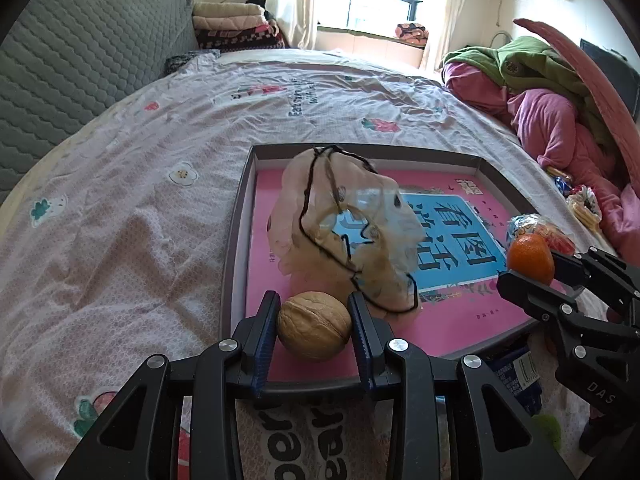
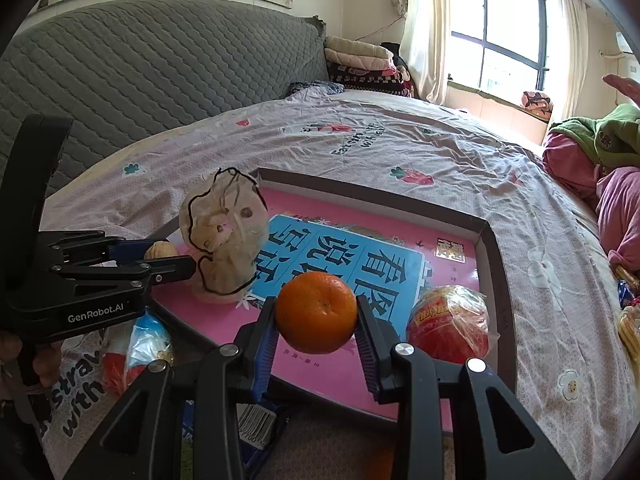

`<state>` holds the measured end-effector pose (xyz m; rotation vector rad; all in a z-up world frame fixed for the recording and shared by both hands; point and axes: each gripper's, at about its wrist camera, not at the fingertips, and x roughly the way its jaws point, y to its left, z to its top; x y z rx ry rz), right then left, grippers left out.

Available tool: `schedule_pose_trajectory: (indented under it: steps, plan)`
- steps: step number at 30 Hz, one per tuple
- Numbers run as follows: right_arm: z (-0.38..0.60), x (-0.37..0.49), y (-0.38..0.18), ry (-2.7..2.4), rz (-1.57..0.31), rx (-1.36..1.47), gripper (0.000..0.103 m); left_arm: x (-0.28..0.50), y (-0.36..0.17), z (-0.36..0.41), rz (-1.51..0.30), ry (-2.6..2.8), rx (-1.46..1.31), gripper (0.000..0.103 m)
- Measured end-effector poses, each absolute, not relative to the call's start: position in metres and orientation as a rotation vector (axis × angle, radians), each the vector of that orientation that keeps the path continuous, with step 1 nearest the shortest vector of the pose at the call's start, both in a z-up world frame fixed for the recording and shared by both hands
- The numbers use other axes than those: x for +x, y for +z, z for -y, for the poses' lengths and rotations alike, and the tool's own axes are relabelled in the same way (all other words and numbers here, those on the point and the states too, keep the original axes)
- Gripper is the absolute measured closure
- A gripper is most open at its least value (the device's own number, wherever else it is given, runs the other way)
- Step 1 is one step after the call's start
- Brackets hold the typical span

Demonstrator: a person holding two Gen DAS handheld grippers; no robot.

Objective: Organize objects
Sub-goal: 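Lower the walnut with the left tool while the right tool lowers the orange into the box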

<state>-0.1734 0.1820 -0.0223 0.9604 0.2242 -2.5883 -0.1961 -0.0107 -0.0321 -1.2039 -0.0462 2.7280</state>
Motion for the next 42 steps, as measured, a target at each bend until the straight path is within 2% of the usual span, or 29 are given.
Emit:
schedule_pose_trajectory:
  steps: [42]
  plan:
    - [-0.184, -0.215, -0.045, -2.498, -0.187, 1.231, 0.065, -0.215, -0.044, -0.005, -0.008, 2.703, -1.238, 0.068]
